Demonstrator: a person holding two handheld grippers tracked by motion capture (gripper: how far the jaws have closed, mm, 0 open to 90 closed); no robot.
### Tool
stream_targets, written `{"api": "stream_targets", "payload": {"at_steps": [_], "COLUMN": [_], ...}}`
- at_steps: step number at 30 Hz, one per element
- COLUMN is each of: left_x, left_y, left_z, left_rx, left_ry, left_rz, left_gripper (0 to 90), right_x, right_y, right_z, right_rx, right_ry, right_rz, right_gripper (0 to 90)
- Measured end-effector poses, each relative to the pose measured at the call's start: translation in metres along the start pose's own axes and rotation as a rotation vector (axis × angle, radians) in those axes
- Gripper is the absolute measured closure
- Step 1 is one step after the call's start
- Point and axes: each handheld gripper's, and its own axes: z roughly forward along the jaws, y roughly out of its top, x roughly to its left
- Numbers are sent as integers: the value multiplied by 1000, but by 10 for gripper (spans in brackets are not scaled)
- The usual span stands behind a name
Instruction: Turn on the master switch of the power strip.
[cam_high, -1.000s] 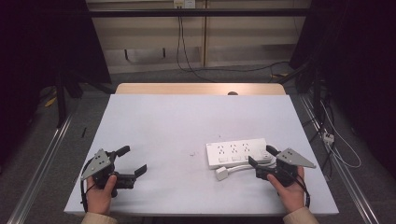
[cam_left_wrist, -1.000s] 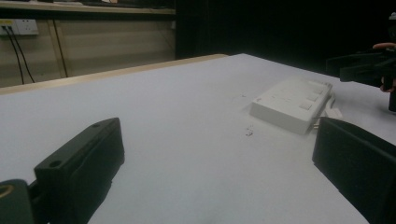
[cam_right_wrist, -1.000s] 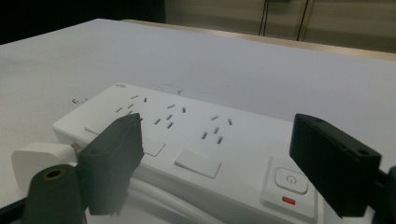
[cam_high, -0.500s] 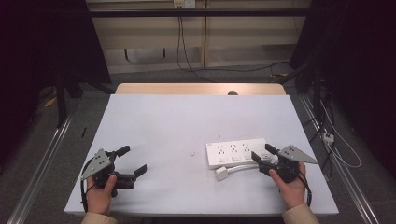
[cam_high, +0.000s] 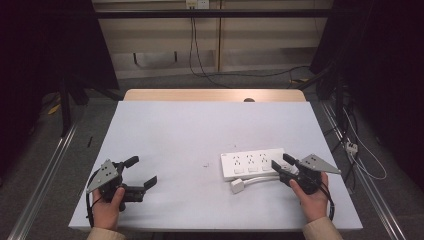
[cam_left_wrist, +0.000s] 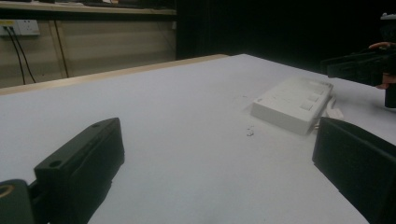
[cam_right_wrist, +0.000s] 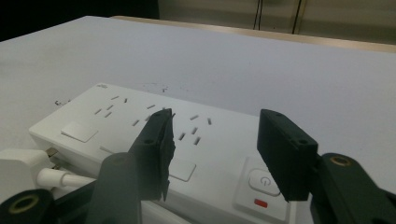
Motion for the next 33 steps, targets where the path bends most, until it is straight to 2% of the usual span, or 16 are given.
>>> {"api": "stream_targets", "payload": {"at_steps": [23,33], "left_x": [-1,0], "left_y": [0,0], "left_z": [1,2], "left_rx": [-4,7], "left_ry": [-1,-8], "left_rz": [-6,7], "left_gripper": [20,20], "right_x": [-4,-6], "right_y": [0,0], "right_z": [2,1], "right_rx": [18,39], "right_ry": [7,6], "right_rz": [-6,3], "right_gripper": [652,730]}}
